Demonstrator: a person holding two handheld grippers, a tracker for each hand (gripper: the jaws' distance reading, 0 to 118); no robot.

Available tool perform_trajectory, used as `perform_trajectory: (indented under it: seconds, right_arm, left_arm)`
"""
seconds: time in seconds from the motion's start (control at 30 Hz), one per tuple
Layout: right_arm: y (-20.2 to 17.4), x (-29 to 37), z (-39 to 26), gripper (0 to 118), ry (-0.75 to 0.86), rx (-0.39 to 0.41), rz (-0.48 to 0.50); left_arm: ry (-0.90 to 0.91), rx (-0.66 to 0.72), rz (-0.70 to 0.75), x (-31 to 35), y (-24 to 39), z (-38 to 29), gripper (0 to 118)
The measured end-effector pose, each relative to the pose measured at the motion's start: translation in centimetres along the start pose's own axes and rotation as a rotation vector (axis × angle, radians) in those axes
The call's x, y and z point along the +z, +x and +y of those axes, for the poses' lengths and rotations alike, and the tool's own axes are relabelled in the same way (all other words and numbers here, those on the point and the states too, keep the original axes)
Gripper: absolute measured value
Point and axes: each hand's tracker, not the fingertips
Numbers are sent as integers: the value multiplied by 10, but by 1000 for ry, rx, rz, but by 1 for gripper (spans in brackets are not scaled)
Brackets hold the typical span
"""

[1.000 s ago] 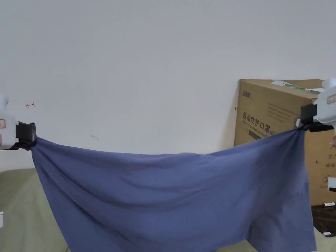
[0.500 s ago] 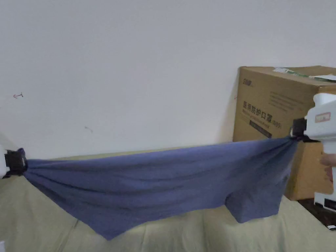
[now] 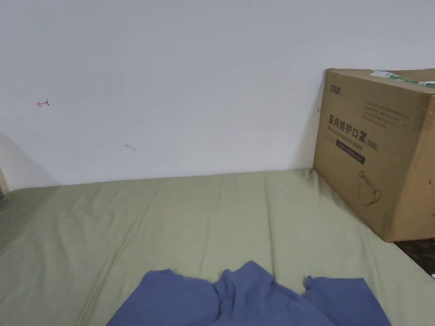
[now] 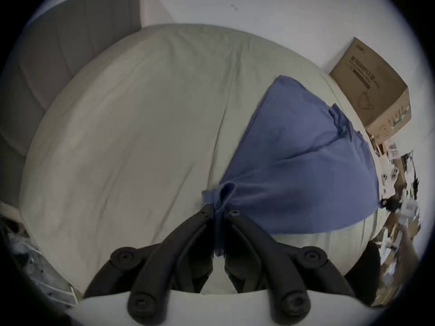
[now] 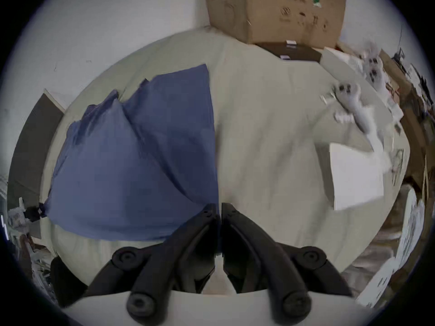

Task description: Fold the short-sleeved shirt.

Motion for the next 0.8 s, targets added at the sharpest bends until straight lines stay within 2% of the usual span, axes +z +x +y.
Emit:
perform_trajectory:
  seconds: [0.03,0.2,0.27,0.33,0.37,0.4,0.43,0.47,0.57,0.63,0.73,0.8]
  right_arm:
    - [1,7,-9,2,-2,6,8]
    - [1,22,-29,2,-8,55,13]
    - [2,26,-32,2,-4,67,15]
    - [3,31,-35,6,17,9,66]
    - [5,34,-36,26,29,-15,55]
    - [5,39,-37,51,44,-29,0]
    - [6,42,-38,80,52,-35,-29]
    - [7,46,-38,92,61,-51,-38]
    - [4,66,-35,93,99,-104,-22]
    - [-9,82,-33,93,151,-113,-13]
    - [-43,111,-26,92,266,-77,24]
    - [-78,135,-24,85,347,-32,75]
  left_arm:
    - [-13,25,-26,2,-5,-6,5]
    - [-7,-27,-23,17,-10,-29,6]
    - [3,-19,-39,23,-14,-36,9]
    - [35,17,-53,31,-22,-39,14]
    - [37,32,-39,35,-24,-41,28]
    - [35,55,-26,39,-30,-42,48]
    - [37,79,-22,43,-36,-43,76]
    - [38,105,-19,47,-42,-44,104]
    - [103,156,-51,71,-52,-46,105]
    - [166,160,-64,90,-45,-46,105]
    - [322,167,-124,119,-32,-47,105]
    - [406,178,-151,135,-19,-47,105]
